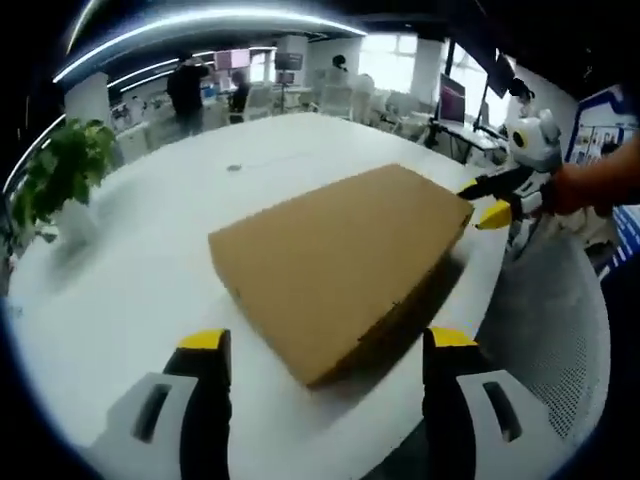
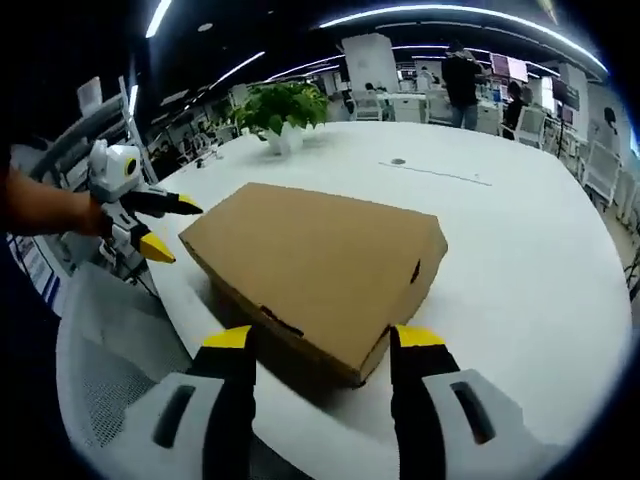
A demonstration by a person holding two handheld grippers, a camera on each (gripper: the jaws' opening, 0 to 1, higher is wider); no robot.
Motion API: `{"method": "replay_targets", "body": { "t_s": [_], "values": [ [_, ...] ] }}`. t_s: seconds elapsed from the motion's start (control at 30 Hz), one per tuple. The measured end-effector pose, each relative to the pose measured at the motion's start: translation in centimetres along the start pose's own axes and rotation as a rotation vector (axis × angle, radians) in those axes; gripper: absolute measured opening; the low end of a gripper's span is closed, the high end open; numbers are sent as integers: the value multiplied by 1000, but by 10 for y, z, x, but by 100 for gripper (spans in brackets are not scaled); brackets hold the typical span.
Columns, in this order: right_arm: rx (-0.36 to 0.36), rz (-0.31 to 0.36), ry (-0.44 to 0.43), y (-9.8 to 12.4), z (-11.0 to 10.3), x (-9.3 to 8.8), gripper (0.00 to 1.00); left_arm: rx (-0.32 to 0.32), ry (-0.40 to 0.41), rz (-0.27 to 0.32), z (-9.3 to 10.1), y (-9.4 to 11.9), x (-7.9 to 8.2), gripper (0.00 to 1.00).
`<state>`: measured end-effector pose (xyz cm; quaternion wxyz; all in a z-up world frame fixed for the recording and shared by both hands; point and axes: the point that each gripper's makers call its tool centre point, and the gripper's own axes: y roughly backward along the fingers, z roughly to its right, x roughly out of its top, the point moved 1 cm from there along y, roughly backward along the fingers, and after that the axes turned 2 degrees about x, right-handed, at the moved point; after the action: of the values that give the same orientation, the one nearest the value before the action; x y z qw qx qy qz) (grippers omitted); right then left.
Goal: Operate the shoe box by opening the lid, removing the specified soft item, and placing it in the target area until the item is outside and the box remains undamaged.
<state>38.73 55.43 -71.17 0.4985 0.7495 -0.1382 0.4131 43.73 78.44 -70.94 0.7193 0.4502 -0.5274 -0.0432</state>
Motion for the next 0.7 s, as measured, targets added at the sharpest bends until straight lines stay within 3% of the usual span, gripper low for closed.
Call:
{"method": "replay_targets", "body": {
  "t_s": [0.17, 0.3, 0.43, 0.7],
  "values": [
    [-11, -9, 36, -4, 0, -4, 49, -25, -12, -2, 15, -6, -3, 75],
    [-14, 20, -9, -3, 4, -2, 45, -19, 14, 4, 16, -8, -2, 81],
    [-15, 0, 17, -3, -1, 0, 48, -27, 24, 4, 19, -6, 0, 84],
    [-24, 24, 33, 8, -3, 13, 48, -16, 40, 39, 20, 7, 15, 85]
  ]
}}
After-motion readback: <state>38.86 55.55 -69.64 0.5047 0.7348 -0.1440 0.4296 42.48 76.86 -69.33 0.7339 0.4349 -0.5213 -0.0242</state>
